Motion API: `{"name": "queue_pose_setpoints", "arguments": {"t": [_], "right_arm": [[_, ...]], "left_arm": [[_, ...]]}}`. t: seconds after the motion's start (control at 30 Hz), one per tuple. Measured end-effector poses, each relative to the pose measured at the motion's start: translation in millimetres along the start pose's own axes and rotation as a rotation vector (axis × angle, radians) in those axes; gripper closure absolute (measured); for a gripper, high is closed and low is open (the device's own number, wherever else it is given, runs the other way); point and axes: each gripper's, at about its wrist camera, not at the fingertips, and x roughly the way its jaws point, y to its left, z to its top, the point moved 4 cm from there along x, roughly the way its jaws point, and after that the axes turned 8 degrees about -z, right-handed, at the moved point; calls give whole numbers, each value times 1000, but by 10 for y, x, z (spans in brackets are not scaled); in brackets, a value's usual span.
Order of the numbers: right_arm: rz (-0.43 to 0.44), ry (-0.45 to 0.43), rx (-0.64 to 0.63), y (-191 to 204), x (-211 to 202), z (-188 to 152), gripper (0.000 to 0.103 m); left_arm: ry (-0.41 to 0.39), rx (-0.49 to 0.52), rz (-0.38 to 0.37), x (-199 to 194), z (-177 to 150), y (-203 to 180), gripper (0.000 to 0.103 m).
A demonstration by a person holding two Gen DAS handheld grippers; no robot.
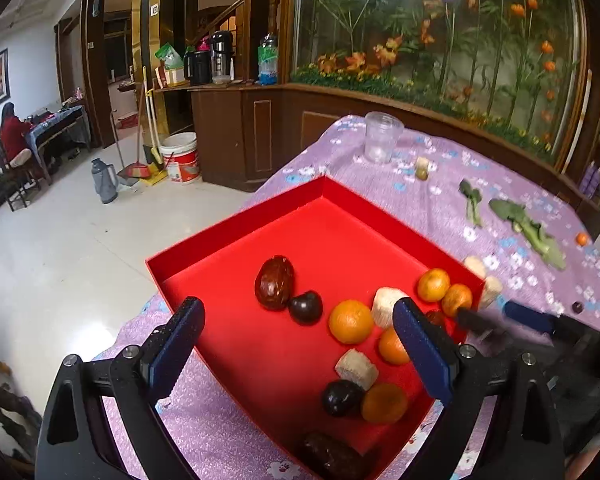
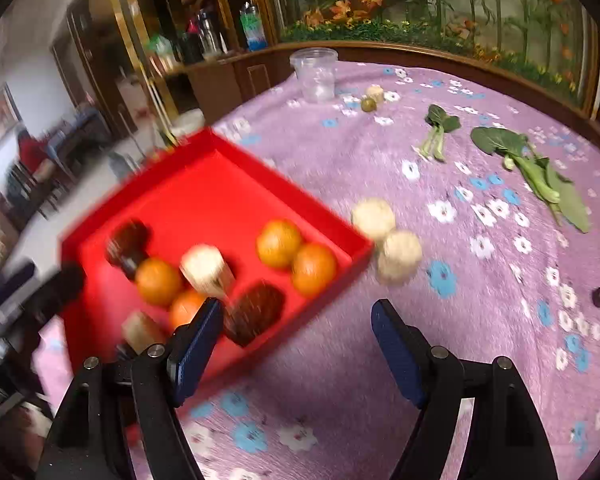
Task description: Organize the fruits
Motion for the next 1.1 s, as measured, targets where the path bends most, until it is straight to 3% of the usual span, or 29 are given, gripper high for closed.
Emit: {"name": "queue_pose_setpoints", "arguments": {"t": [0.1,0.2,0.27,0.4,0.53,0.77,0.93,1.0,1.1], "right_arm": [[-49,-41,74,-406,-148,149,22],[-130,-28,138,-856,-162,184,22],[-111,-4,167,-1002,-111,179,22],[-30,38,106,-830,141,299,42],[-25,78,36,-637,457,417,51],[51,108,105,-599,677,395,52],[34,163,-26,-420,818,532,51],[-43,167,-102,-451,706,494,51],[-45,197,-118,-680,474,318,47]], "left_arm": [[-2,-2,-48,0,31,-12,8],[5,-11,-97,52,39,-62,8],[16,-12,-120,106,24,-112,8],[50,-4,-147,198,-4,-214,8],[53,17,-150,212,-4,-268,8],[55,12,-188,301,24,-328,8],[66,29,-197,327,14,-405,8],[65,28,-201,318,25,-384,8],[62,30,-214,298,42,-374,8]]}}
